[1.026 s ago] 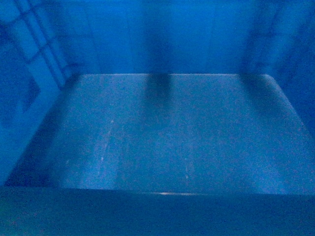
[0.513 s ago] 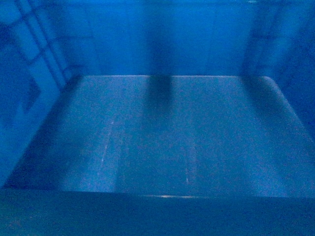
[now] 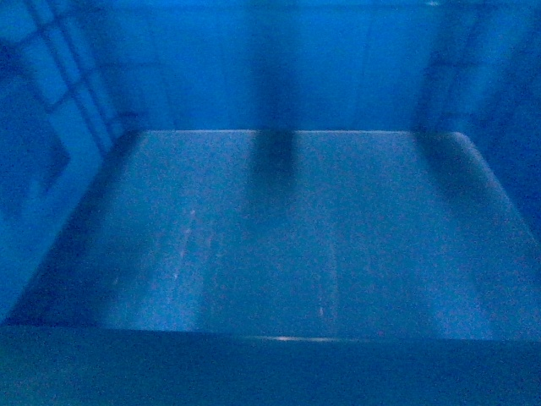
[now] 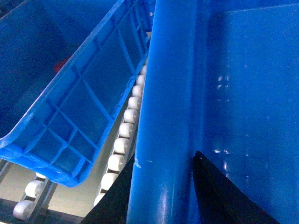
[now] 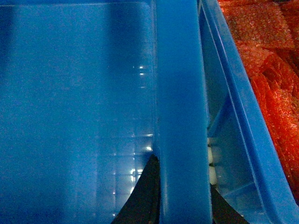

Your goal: Place box next to blue box on left shelf

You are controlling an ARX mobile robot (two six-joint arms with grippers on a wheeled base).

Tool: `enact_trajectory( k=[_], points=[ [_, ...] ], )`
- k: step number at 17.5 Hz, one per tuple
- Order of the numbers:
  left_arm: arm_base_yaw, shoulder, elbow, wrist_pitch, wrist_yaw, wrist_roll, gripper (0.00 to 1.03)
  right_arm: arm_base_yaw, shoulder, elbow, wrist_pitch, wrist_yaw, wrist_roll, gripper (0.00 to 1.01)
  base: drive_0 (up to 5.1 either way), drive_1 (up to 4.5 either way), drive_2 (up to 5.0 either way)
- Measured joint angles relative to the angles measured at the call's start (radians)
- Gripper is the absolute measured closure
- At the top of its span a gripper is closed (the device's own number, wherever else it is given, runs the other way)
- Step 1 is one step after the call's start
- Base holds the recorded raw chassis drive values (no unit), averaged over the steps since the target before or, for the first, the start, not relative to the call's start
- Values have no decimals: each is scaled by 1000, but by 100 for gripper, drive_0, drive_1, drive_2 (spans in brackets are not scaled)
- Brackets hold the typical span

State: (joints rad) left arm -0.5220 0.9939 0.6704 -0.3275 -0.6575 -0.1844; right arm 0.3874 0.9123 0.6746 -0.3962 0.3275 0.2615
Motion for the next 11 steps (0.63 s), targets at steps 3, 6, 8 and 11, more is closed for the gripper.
enact_trajectory(
  k=[3,6,8,11],
  points=[
    [0,0,0,0,0,0,73,0,0,0,0,0,0,92,0,0,0],
    [0,0,0,0,0,0,73,0,0,0,0,0,0,92,0,0,0],
    [0,0,0,0,0,0,73,0,0,0,0,0,0,92,0,0,0],
    [0,0,0,0,0,0,73,0,0,0,0,0,0,92,0,0,0]
  ],
)
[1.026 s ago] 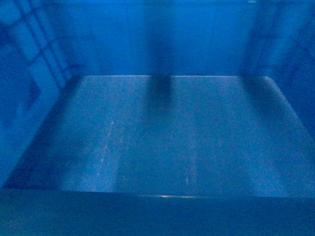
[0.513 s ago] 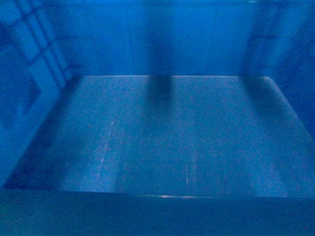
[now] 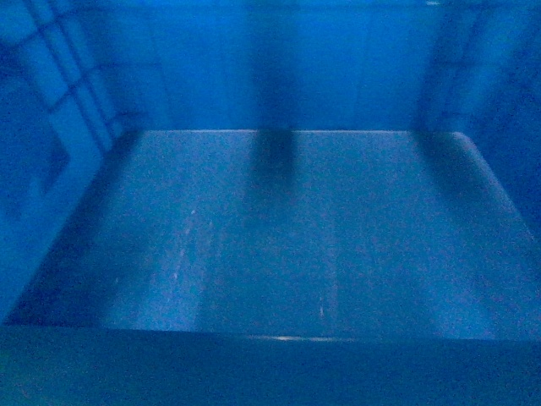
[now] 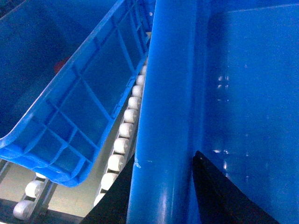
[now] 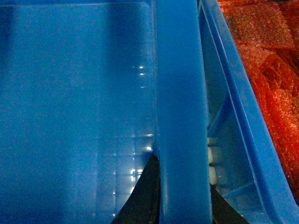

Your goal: Place box next to blue box on left shelf

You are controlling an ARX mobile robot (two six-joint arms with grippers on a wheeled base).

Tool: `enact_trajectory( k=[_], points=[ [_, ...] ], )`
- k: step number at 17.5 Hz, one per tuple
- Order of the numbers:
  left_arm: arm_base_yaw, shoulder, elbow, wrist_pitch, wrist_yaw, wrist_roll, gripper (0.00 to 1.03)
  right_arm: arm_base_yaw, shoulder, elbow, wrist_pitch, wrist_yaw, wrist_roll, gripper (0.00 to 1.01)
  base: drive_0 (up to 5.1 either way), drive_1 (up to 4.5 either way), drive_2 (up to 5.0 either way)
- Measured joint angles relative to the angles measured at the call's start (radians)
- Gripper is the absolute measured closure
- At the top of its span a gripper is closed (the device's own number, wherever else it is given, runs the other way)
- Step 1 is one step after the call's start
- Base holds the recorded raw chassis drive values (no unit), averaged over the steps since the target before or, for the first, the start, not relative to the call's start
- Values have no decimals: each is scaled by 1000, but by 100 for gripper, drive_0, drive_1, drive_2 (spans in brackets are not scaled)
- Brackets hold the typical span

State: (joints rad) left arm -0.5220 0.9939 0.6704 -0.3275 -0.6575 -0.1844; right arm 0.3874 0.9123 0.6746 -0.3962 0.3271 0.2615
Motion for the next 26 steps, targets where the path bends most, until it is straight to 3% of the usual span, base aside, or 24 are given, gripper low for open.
enact_trajectory(
  k=[26],
  points=[
    [0,0,0,0,0,0,73,0,0,0,0,0,0,92,0,0,0]
  ],
)
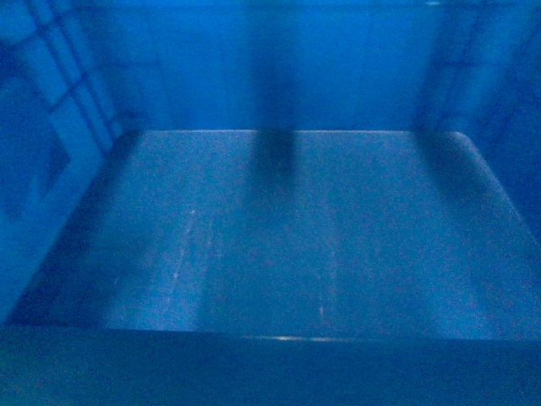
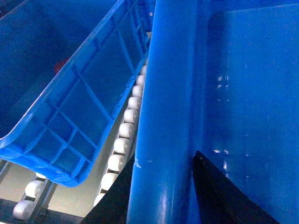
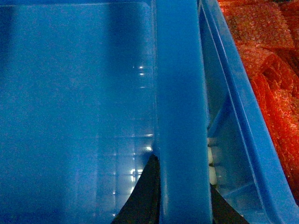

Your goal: Place box next to blue box on left shelf

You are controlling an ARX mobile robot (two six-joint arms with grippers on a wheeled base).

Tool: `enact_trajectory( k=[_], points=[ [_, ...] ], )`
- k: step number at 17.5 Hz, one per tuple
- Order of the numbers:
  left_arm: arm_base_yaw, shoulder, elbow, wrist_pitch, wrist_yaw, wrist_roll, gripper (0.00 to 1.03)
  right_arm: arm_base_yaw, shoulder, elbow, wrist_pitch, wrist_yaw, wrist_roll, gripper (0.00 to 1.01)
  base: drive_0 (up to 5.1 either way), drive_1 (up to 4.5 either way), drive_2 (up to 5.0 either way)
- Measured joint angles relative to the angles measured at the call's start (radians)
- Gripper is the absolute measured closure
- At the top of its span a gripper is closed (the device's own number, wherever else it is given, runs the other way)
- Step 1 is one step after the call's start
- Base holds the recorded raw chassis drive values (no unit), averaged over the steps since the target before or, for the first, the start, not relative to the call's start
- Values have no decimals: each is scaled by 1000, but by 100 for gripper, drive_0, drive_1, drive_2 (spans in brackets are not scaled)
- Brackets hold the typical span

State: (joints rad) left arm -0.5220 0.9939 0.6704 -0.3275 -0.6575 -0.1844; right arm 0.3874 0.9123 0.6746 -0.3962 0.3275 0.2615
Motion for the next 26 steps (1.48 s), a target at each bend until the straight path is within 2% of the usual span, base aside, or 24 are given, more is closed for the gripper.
enact_trajectory(
  k=[4,5,6,7,8,9,10,11,12,14,15,17,22,26],
  points=[
    [0,0,0,0,0,0,73,0,0,0,0,0,0,92,0,0,0],
    [0,0,0,0,-1,-7,73,17,-13,-39,108,50,-43,92,0,0,0],
    [0,0,-20,65,-43,-3,73,56,-35,-123,260,127,-77,92,0,0,0],
    [-16,-4,-88,271,-120,72,73,73,-36,-156,374,187,-97,92,0,0,0],
    [-51,-6,-140,436,-215,122,73,70,-39,-147,441,216,-162,91,0,0,0],
    [-53,-8,-148,504,-253,150,73,71,-47,-134,447,221,-192,91,0,0,0],
    [-60,-18,-146,522,-274,167,73,73,-48,-123,442,225,-195,90,0,0,0],
    [-63,-30,-137,468,-286,164,73,81,-41,-113,410,224,-188,90,0,0,0],
    [-61,-32,-118,379,-284,141,73,85,-26,-94,335,206,-156,90,0,0,0],
    [-31,-19,-82,188,-239,88,73,82,34,-53,189,146,-66,90,0,0,0],
    [-4,-8,-74,118,-203,71,73,82,64,-46,156,119,-32,90,0,0,0],
    [46,13,-60,72,-150,65,73,82,124,-19,119,83,11,90,0,0,0],
    [153,73,-14,110,-49,99,73,69,236,94,85,44,40,91,0,0,0],
    [181,160,-12,75,26,85,73,61,290,99,30,21,63,91,0,0,0]
  ],
)
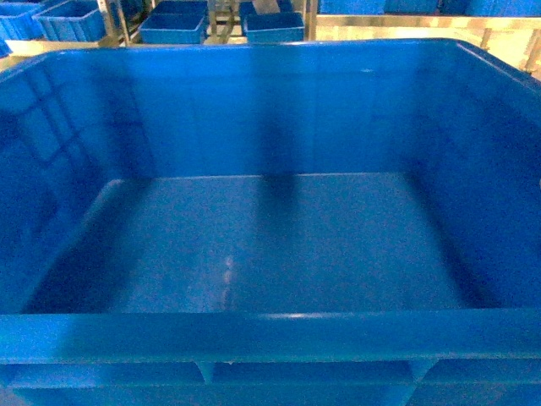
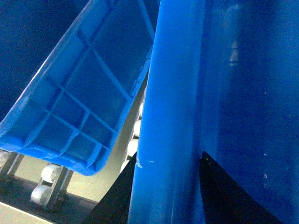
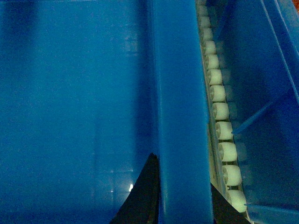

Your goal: Place box next to blue box on left shelf

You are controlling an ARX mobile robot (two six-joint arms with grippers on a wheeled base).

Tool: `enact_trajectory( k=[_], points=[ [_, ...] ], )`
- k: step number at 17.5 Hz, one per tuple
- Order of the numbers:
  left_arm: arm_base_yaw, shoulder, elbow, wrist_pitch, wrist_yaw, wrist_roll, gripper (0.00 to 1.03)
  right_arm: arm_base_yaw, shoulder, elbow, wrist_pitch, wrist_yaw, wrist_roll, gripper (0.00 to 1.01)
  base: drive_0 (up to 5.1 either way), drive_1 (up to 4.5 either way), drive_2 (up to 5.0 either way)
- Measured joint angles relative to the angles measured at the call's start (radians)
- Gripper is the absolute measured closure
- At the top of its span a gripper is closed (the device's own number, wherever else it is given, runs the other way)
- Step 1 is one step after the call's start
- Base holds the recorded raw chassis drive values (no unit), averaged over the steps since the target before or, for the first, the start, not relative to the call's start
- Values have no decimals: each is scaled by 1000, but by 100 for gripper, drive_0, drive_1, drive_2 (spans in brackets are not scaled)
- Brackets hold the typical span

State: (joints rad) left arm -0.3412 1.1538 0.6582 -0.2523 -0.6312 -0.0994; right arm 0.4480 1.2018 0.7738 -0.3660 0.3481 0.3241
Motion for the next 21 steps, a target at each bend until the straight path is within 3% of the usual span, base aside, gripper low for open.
enact_trajectory(
  k=[3,9,15,16,17,19,21],
  points=[
    [4,25,5,33,6,-1,73,-19,8,-8,23,-32,15,92,0,0,0],
    [13,90,12,17,23,39,73,-26,54,-68,22,-85,92,92,0,0,0],
    [14,113,9,34,32,34,73,-44,68,-74,24,-95,94,92,0,0,0],
    [7,129,5,36,-18,-85,59,-38,72,-74,14,-85,107,77,0,0,0],
    [10,113,17,45,-31,-192,36,-29,68,-62,30,-90,113,53,0,0,0],
    [11,97,17,95,-35,-231,16,-28,53,-56,32,-96,110,35,0,0,0],
    [11,67,17,173,-51,-235,3,-16,33,-48,30,-102,98,19,0,0,0]
  ],
)
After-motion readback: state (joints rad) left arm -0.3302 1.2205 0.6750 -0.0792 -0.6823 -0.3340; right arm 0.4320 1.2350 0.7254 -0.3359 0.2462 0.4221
